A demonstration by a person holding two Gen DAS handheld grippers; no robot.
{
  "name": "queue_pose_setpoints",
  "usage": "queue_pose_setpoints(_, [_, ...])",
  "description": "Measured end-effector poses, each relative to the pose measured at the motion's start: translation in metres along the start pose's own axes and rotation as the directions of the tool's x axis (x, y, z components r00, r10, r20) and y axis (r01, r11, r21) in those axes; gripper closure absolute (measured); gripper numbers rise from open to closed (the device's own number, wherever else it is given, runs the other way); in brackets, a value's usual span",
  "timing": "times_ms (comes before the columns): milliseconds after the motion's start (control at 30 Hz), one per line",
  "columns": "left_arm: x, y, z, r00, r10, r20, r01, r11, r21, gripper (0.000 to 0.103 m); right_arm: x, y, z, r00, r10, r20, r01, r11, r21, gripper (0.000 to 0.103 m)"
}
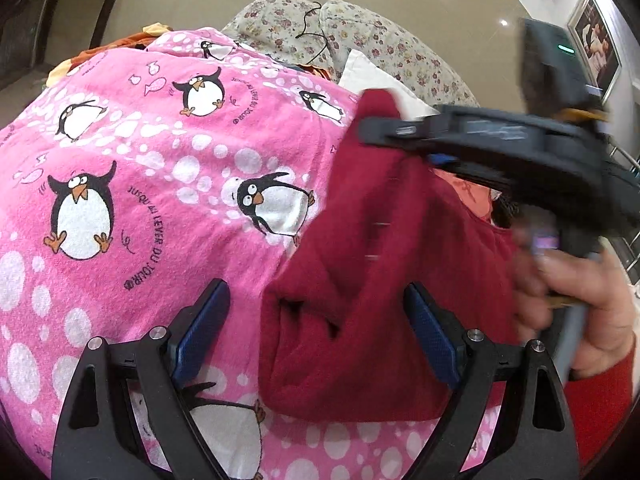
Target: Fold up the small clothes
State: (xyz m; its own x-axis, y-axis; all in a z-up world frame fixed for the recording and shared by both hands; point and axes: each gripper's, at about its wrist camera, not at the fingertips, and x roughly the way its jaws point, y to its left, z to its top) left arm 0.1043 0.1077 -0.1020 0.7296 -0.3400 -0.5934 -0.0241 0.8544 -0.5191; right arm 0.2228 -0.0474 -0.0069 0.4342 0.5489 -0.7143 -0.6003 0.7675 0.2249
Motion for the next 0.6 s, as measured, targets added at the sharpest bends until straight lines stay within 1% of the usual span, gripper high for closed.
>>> queue_pose_setpoints(67, [0.003, -0.004, 0.001, 1.000, -0.005, 0.007, 0.005, 1.000, 0.006, 0.005, -0.009, -0.002, -0.003, 0.999, 0.026, 0.024, -0.026, 1.000, 0.012, 0.082])
queue_pose_setpoints(133, [0.006, -0.008, 0.001, 1.000, 0.001, 0.021, -0.001, 1.000, 0.012, 0.004, -0.010, -0.004, -0.004, 0.998, 0.048, 0.027, -0.049, 0.998, 0.032, 0.082])
queue_pose_setpoints(200, [0.007, -0.009, 0.001, 1.000, -0.016, 0.024, 0.015, 1.000, 0.018, 0.004, -0.010, -0.008, -0.005, 0.997, 0.073, 0.031, -0.074, 0.996, 0.058, 0.082])
queue_pose_setpoints(233, [0.006, -0.008, 0.002, 0.999, -0.039, 0.027, 0.038, 0.999, 0.017, 0.012, -0.010, -0.009, -0.005, 0.996, 0.083, 0.034, -0.085, 0.994, 0.069, 0.082])
queue_pose_setpoints(267, [0.005, -0.006, 0.002, 0.997, -0.076, 0.025, 0.075, 0.997, 0.012, 0.035, -0.010, -0.011, -0.006, 0.994, 0.101, 0.037, -0.104, 0.991, 0.087, 0.082])
queue_pose_setpoints(300, [0.005, -0.004, 0.004, 0.995, -0.100, 0.011, 0.100, 0.995, 0.007, 0.045, -0.011, -0.012, -0.008, 0.993, 0.111, 0.038, -0.114, 0.989, 0.098, 0.082])
queue_pose_setpoints(367, [0.005, -0.005, 0.004, 0.994, -0.106, 0.004, 0.106, 0.994, 0.018, 0.060, -0.013, -0.016, -0.009, 0.991, 0.131, 0.037, -0.135, 0.982, 0.132, 0.081])
queue_pose_setpoints(400, [0.003, -0.007, 0.004, 0.994, -0.107, 0.007, 0.107, 0.994, 0.030, 0.063, -0.015, -0.019, -0.009, 0.989, 0.142, 0.042, -0.147, 0.977, 0.155, 0.078])
queue_pose_setpoints(433, [0.001, -0.011, 0.003, 0.994, -0.109, 0.016, 0.108, 0.993, 0.051, 0.066, -0.019, -0.021, -0.010, 0.988, 0.148, 0.048, -0.155, 0.973, 0.172, 0.070])
queue_pose_setpoints(467, [-0.003, -0.016, 0.002, 0.994, -0.108, 0.033, 0.105, 0.991, 0.084, 0.070, -0.026, -0.025, -0.013, 0.986, 0.154, 0.057, -0.162, 0.967, 0.197, 0.058])
queue_pose_setpoints(500, [-0.006, -0.022, 0.000, 0.993, -0.110, 0.047, 0.104, 0.988, 0.116, 0.071, -0.034, -0.028, -0.017, 0.986, 0.149, 0.069, -0.160, 0.965, 0.206, 0.055])
queue_pose_setpoints(600, [-0.016, -0.034, -0.004, 0.987, -0.141, 0.078, 0.124, 0.974, 0.191, 0.075, -0.062, -0.040, -0.029, 0.986, 0.114, 0.124, -0.138, 0.969, 0.206, 0.055])
